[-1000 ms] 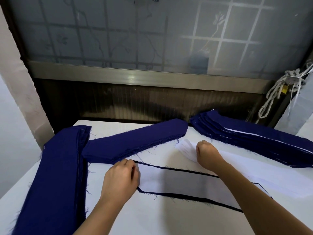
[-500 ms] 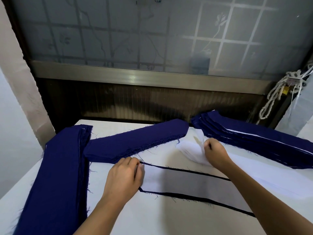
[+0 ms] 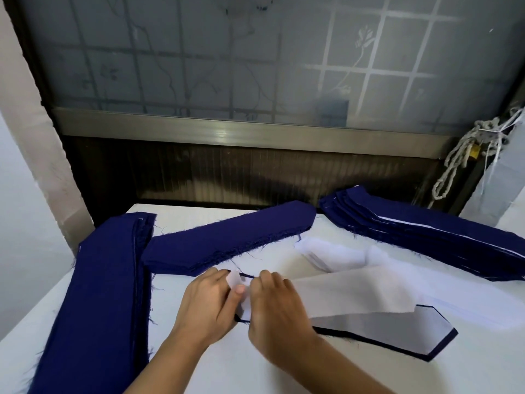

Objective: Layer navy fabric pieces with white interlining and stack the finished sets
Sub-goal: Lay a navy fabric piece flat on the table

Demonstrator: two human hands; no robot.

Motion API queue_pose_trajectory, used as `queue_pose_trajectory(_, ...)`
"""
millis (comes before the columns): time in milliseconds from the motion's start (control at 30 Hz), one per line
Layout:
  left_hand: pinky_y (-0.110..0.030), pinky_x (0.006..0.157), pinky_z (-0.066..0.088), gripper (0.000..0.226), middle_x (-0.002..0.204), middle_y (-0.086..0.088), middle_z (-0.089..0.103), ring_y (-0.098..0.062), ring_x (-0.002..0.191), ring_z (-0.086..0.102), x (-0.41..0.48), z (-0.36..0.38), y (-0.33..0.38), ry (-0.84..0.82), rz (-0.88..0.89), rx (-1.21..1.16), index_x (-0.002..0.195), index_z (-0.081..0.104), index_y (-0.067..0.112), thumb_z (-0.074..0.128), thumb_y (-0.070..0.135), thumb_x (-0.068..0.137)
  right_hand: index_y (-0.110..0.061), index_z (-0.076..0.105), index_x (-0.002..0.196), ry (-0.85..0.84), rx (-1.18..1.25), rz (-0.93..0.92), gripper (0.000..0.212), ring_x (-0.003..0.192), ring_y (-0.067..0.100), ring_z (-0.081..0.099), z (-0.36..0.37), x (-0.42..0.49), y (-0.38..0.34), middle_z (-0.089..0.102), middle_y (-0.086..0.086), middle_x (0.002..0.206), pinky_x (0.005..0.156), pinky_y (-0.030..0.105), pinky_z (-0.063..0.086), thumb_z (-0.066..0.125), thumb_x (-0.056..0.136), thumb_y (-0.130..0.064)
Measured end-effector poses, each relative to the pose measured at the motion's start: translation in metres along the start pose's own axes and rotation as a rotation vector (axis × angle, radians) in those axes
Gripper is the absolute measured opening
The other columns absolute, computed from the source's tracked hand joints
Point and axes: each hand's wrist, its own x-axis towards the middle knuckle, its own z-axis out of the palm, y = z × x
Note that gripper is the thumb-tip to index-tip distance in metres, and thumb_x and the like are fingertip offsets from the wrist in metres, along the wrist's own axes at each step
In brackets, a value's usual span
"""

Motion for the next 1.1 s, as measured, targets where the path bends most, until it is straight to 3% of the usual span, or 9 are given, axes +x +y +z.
queue_pose_trajectory(100,-0.022,0.056,0.033,0.037,0.064,0.011,0.056,-0.011,0.067,0.049,0.000,0.004,-0.001,-0.009,-0.055,0.081,0.071,0.058,0.022,0.036,0.037,0.096,-0.018,0.059,0.077,0.103,0.072,-0.057,0.019,0.067,0.017,0.055,0.013,0.002,-0.005,0.053,-0.003,0.075,0.062,0.025,0.047,0.064,0.059,-0.016)
queue_pose_trajectory(167,-0.023,0.052,0.032,0.024,0.061,0.010,0.054,-0.014,0.062,0.047,0.001,0.004,0.001,0.012,-0.060,0.086,0.065,0.052,0.018,0.044,0.024,0.088,-0.018,0.058,0.093,0.072,0.088,-0.079,0.020,0.084,0.019,0.055,0.019,0.008,0.004,0.055,-0.003,0.091,0.076,0.029,0.045,0.054,0.073,-0.017)
queue_pose_trajectory(267,-0.027,0.046,0.032,0.029,0.057,0.007,0.049,-0.016,0.056,0.044,0.000,0.002,0.002,0.087,-0.031,0.065,0.067,0.052,0.015,0.041,0.027,0.092,-0.018,0.043,0.133,-0.003,0.113,-0.053,0.049,0.112,0.017,0.048,0.025,0.017,0.025,0.054,-0.003,0.122,0.105,0.032,0.031,0.046,0.084,-0.020)
queue_pose_trajectory(333,-0.030,0.044,0.034,0.032,0.057,0.004,0.048,-0.019,0.054,0.044,0.000,0.000,0.003,0.115,-0.038,0.064,0.073,0.059,0.014,0.041,0.030,0.094,-0.022,0.030,0.141,-0.081,0.207,0.032,0.058,0.111,0.017,0.049,0.025,0.020,0.041,0.057,-0.003,0.119,0.108,0.031,0.022,0.043,0.085,-0.019)
queue_pose_trajectory(500,-0.029,0.042,0.037,0.034,0.056,0.003,0.048,-0.019,0.051,0.043,0.001,0.002,0.004,0.125,-0.045,0.078,0.080,0.065,0.013,0.038,0.029,0.093,-0.022,0.037,0.136,-0.140,0.067,0.086,0.059,0.096,0.017,0.054,0.018,0.016,0.096,0.058,-0.007,0.092,0.094,0.030,0.025,0.046,0.078,-0.017)
queue_pose_trajectory(667,-0.034,0.043,0.044,0.039,0.059,0.001,0.055,-0.023,0.052,0.050,0.000,0.003,0.002,0.106,-0.073,0.057,0.086,0.067,0.011,0.035,0.033,0.094,-0.024,0.053,0.116,-0.255,-0.079,0.114,0.035,0.087,0.016,0.055,-0.002,0.009,0.153,0.062,-0.003,0.089,0.093,0.029,0.025,0.047,0.081,-0.027)
queue_pose_trajectory(900,-0.036,0.043,0.044,0.044,0.057,0.000,0.054,-0.025,0.051,0.050,0.000,0.004,0.001,0.130,-0.082,0.050,0.085,0.067,0.011,0.033,0.037,0.096,-0.038,0.042,0.103,-0.410,-0.145,0.225,0.022,0.082,0.014,0.037,-0.035,-0.012,0.219,0.054,-0.006,0.064,0.086,0.031,0.036,0.034,0.082,-0.032)
queue_pose_trajectory(1000,-0.035,0.041,0.043,0.042,0.055,0.001,0.052,-0.024,0.048,0.049,0.000,0.006,0.000,0.151,-0.074,0.051,0.084,0.066,0.012,0.035,0.037,0.097,-0.036,0.047,0.093,-0.431,-0.332,0.202,0.017,0.076,0.013,0.029,-0.052,-0.021,0.238,0.050,-0.004,0.063,0.063,0.021,0.021,0.036,0.080,-0.033)
queue_pose_trajectory(1100,-0.035,0.041,0.042,0.038,0.053,0.003,0.048,-0.022,0.047,0.045,0.000,0.009,-0.002,0.163,-0.071,0.061,0.080,0.062,0.014,0.037,0.036,0.097,-0.023,0.045,0.070,-0.482,-0.471,0.226,0.012,0.069,0.016,0.024,-0.061,-0.028,0.253,0.043,-0.003,0.061,0.067,0.028,0.020,0.037,0.079,-0.023)
